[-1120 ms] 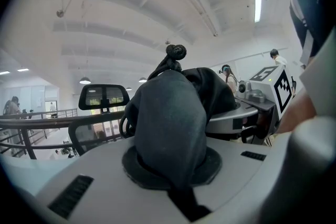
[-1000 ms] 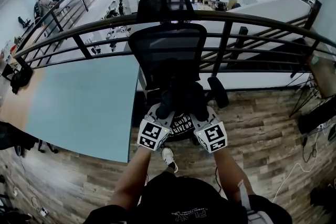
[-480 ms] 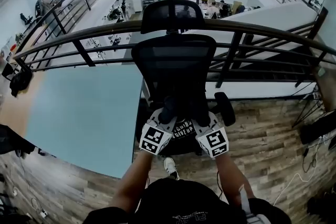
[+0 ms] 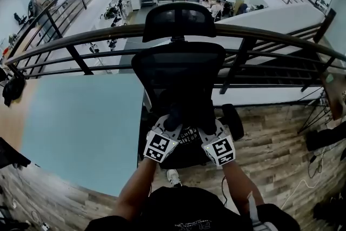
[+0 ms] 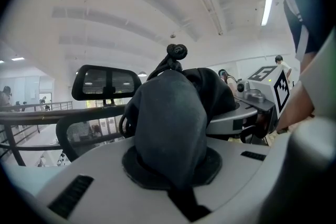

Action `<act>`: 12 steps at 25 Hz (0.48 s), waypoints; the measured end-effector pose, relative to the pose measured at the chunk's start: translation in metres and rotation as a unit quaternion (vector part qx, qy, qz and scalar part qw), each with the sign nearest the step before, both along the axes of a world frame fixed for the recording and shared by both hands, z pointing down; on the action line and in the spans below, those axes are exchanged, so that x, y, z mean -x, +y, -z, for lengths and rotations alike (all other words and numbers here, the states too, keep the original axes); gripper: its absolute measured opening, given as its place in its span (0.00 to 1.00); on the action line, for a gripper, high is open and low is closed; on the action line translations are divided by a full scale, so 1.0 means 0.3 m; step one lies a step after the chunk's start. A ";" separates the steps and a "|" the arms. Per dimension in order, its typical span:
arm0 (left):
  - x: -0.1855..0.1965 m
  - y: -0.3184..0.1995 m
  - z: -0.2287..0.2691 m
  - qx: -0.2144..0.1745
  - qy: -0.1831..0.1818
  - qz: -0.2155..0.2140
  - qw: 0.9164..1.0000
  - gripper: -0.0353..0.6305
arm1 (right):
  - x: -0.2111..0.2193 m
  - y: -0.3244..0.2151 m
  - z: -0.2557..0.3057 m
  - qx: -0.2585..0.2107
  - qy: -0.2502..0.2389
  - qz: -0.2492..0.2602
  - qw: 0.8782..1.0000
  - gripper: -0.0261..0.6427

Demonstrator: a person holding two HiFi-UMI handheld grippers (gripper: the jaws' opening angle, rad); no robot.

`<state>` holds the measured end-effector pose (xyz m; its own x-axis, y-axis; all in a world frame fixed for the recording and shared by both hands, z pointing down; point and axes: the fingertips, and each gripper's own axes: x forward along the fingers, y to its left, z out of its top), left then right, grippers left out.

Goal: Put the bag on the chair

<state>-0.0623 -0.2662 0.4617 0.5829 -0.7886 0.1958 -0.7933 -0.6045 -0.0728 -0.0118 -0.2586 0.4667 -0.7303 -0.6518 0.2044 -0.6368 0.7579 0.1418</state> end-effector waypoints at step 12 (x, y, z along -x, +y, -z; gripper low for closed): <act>0.071 -0.137 -0.037 0.020 0.006 0.013 1.000 0.09 | 0.072 -0.139 -0.036 0.025 -0.010 0.002 1.000 0.08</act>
<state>-0.0838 -0.3073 0.4728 0.5646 -0.7952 0.2213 -0.8095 -0.5858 -0.0399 -0.0336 -0.3003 0.4774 -0.7376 -0.6378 0.2219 -0.6355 0.7667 0.0911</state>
